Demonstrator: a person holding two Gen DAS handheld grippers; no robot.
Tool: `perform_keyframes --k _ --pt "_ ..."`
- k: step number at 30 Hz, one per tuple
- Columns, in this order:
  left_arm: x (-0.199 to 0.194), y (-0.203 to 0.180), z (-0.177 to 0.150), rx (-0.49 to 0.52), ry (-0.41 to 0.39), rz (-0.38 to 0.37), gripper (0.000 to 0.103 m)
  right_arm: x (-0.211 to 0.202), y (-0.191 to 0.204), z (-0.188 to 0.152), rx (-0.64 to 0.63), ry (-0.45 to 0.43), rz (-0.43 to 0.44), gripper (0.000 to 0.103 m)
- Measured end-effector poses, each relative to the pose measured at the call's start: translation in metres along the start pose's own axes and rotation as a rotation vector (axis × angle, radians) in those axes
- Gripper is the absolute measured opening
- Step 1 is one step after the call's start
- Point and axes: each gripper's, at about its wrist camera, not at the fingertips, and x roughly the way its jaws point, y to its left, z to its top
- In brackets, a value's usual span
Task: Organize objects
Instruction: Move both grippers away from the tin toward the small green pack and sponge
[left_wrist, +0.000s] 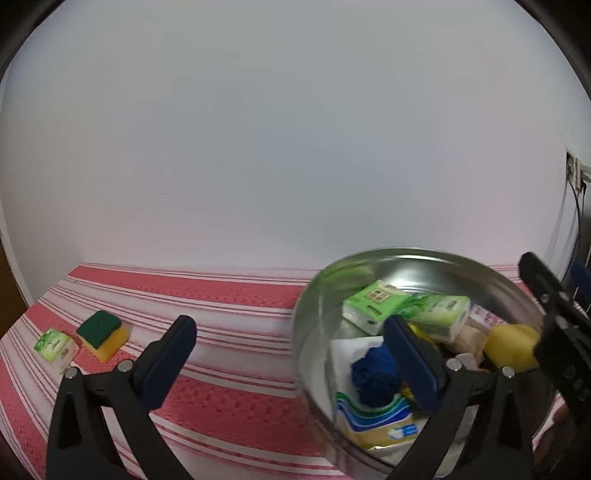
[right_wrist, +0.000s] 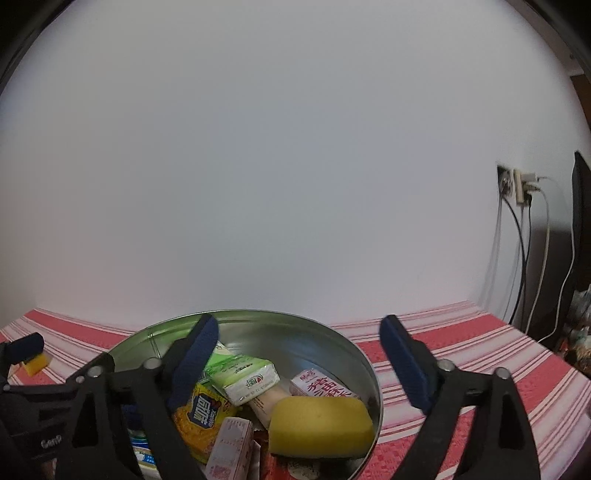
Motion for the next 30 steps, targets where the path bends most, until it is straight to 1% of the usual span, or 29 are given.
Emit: perform_keyframes --k 3,5,8,12,16,19,23,27,30 --pt "0.001 0.000 -0.002 0.029 -0.016 0.027 0.102 -0.007 0.004 -0.001 0.003 0.004 0.015 0.092" --pt "0.002 0.001 -0.003 0.032 -0.019 0.038 0.102 -0.012 0.006 -0.002 0.006 0.006 0.014 0.092" --pt "0.006 0.001 -0.004 0.024 -0.004 0.025 0.102 -0.022 0.007 -0.001 0.012 -0.002 0.008 0.092" --pt "0.004 0.002 -0.004 0.026 -0.023 0.016 0.102 -0.030 0.002 -0.004 0.042 -0.016 -0.002 0.092" --pt "-0.001 0.001 -0.004 0.035 -0.038 0.001 0.102 -0.039 0.001 -0.006 0.074 -0.058 -0.012 0.092" --pt "-0.002 0.002 -0.004 0.032 -0.042 0.000 0.102 -0.045 0.001 -0.007 0.092 -0.080 -0.003 0.092" --pt "-0.004 0.005 -0.005 0.018 -0.047 0.001 0.102 -0.052 0.004 -0.003 0.090 -0.081 0.007 0.092" --pt "-0.007 0.011 -0.007 0.002 -0.055 0.001 0.102 -0.051 0.004 -0.006 0.092 -0.078 0.012 0.092" --pt "-0.009 0.016 -0.007 0.001 -0.058 0.003 0.102 -0.054 0.005 -0.008 0.090 -0.091 0.000 0.092"
